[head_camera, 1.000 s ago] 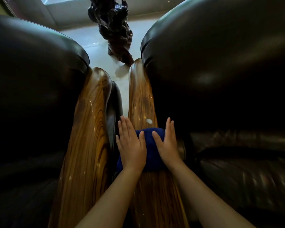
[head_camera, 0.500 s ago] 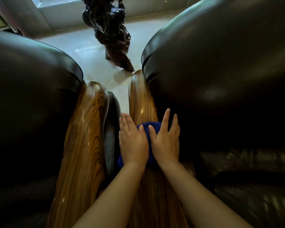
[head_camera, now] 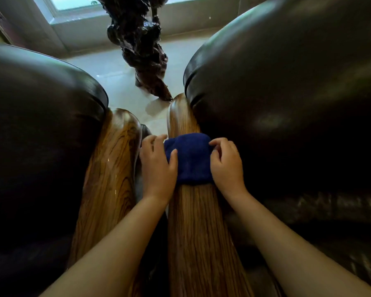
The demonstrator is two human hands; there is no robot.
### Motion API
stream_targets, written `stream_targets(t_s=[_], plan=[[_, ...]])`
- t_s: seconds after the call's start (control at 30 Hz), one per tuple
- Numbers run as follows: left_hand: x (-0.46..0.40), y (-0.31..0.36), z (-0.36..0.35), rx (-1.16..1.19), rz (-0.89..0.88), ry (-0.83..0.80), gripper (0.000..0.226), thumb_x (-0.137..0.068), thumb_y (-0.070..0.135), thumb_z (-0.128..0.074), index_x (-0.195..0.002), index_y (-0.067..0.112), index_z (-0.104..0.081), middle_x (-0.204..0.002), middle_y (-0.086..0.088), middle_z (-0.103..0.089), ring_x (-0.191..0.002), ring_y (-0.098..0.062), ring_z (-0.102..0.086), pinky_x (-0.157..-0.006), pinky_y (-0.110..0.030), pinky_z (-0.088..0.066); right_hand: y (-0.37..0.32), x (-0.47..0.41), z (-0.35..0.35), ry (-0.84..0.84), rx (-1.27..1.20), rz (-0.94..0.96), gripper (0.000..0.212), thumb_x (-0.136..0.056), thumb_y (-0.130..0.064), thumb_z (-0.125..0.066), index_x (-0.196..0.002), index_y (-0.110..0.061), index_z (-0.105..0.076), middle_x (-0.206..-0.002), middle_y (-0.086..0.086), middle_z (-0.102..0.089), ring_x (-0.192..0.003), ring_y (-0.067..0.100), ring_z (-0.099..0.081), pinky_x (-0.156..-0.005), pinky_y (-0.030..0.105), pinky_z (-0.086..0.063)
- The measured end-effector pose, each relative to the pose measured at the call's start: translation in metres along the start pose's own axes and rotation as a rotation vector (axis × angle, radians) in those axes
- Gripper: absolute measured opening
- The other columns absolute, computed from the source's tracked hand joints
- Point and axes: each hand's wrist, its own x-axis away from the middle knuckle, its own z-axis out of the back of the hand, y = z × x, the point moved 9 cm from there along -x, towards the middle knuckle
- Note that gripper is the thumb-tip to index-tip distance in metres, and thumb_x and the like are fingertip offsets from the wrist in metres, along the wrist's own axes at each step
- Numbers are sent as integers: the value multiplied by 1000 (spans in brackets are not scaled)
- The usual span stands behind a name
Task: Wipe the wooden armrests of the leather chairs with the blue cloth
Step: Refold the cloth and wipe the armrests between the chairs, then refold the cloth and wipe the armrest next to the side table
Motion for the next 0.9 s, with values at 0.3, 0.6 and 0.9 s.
stream_targets(t_s=[0.3,0.6,0.9], plan=[[2,9,1,-63,32,-154,31,-87,13,-57,-117,8,-59,-113,-11,-62,-102,-21,-58,-90,-27,-43,41,17,-4,-255,-208,-348,37,-86,-9,-58,-123,-13,-56,-120,7,-63,-104,11,-57,-88,24,-45],[9,23,10,-87,27,-288,15,-84,13,-61,-94,8,-71,-101,-11,-70,-93,-18,-62,-91,-32,-47,20,21,19,-265,69,-255,13,-82,-15,-64,-71,-23,-63,-76,-7,-63,-74,6,-60,-62,20,-46],[-4,84,79,129,159,-327,10,-79,14,-68,-86,14,-74,-74,4,-69,-66,0,-59,-58,-10,-42,-69,-11,128,-197,186,-190,19,-78,-21,-63,-62,-31,-62,-73,-7,-67,-74,15,-62,-66,32,-50]])
